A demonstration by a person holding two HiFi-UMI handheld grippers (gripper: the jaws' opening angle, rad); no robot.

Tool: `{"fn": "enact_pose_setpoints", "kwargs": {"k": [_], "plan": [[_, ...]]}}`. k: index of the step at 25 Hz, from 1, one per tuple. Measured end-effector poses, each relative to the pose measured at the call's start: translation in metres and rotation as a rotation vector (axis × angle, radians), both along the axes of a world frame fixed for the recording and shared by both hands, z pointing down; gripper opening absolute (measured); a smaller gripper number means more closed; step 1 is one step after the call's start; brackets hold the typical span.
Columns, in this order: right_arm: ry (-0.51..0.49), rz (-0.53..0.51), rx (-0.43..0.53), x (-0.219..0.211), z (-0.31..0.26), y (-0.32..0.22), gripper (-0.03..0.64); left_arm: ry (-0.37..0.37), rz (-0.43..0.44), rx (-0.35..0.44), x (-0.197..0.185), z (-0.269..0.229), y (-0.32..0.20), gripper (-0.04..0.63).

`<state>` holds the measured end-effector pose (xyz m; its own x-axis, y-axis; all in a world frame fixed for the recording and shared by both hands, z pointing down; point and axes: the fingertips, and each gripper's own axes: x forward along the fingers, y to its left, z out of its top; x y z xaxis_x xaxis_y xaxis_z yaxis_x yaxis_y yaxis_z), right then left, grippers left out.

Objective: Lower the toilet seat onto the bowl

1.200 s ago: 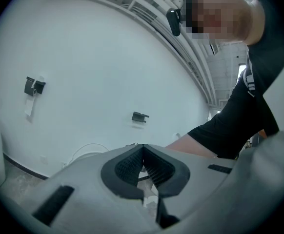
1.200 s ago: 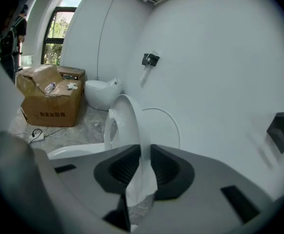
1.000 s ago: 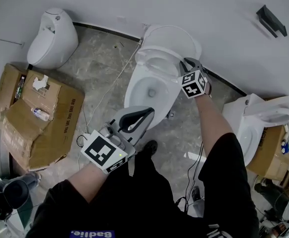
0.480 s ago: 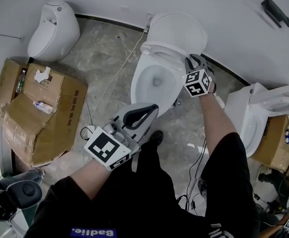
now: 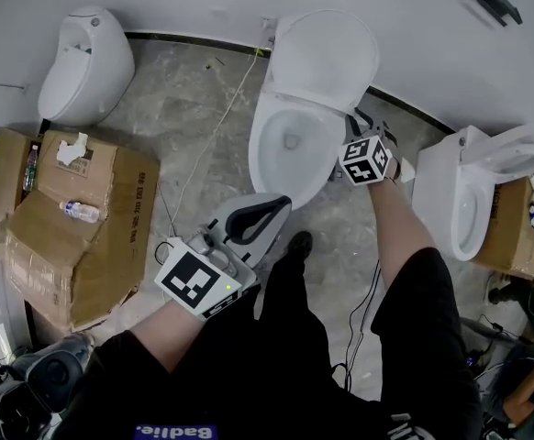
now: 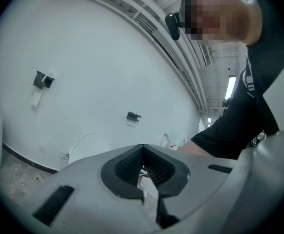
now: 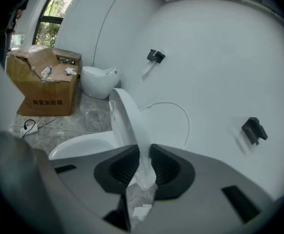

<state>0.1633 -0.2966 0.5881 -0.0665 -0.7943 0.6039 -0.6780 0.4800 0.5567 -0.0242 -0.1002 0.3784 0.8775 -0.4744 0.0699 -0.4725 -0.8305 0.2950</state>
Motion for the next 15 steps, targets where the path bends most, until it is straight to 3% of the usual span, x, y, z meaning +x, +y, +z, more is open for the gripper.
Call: {"fn": "enact_pose_setpoints", "kwargs": {"k": [7, 15], "plan": [[0.029, 0.057, -0.022, -0.009, 0.017, 0.035, 0.084, 0.008, 0.041, -0.018, -0.024, 0.015, 0.013, 0.015], [0.061, -0.006, -0.024, -0.016, 0.036, 0.065, 0.087, 0.005, 0.054, -0.024, -0.004, 0.026, 0.024, 0.015]]}}
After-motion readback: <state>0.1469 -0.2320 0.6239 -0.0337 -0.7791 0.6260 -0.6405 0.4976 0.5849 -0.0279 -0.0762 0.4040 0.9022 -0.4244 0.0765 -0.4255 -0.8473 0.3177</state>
